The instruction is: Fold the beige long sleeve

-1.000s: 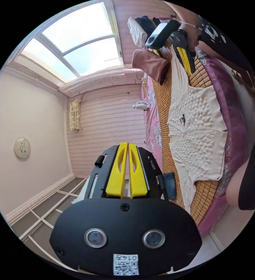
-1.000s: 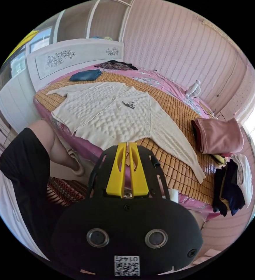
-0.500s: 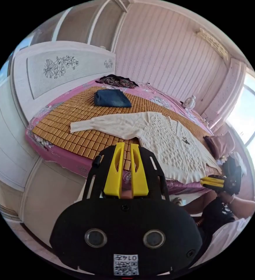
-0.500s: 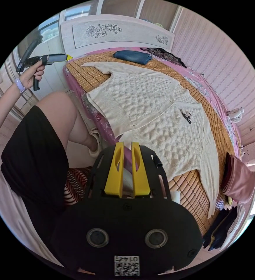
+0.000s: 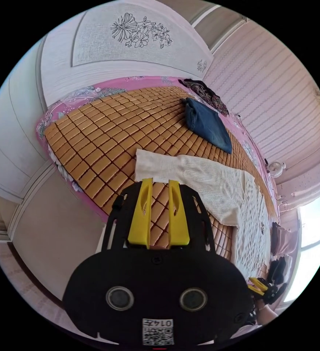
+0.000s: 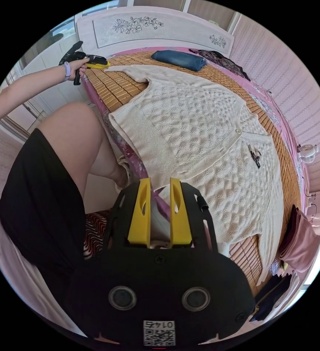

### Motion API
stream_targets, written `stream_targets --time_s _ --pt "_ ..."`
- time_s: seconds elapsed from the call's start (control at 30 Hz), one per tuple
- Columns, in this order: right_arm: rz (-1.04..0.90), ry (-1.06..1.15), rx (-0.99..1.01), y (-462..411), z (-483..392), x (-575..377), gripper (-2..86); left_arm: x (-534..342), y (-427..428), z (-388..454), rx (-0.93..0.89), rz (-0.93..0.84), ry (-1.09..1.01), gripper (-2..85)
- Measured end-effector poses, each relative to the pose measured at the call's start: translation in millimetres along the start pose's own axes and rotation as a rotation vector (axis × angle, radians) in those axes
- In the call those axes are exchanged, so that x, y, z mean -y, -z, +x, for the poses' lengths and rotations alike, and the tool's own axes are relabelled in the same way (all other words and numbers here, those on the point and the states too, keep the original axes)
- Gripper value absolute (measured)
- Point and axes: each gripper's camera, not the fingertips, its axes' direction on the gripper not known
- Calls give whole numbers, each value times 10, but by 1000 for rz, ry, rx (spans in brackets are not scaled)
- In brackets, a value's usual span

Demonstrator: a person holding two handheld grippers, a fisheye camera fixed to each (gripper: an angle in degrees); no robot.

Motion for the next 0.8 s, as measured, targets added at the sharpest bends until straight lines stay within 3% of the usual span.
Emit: stream_targets --time_s 0.2,0.37,0.43,0.53,0.67,0.8 --pt "-31 5 -69 -240 -71 194 79 334 -191 220 132 -63 -77 16" --pt "-28 -10 -2 -191 68 277 28 495 -79 222 97 -44 -72 -7" --pt "-2 -22 15 -81 103 278 21 549 9 226 88 15 -76 -8" --pt "-10 -24 27 -106 127 277 21 593 -117 197 103 -76 -51 -5" --pt "-58 -60 54 -316 132 305 35 458 58 188 27 -17 38 23" --pt "-12 -52 31 -227 92 263 44 38 653 680 -42 126 -186 31"
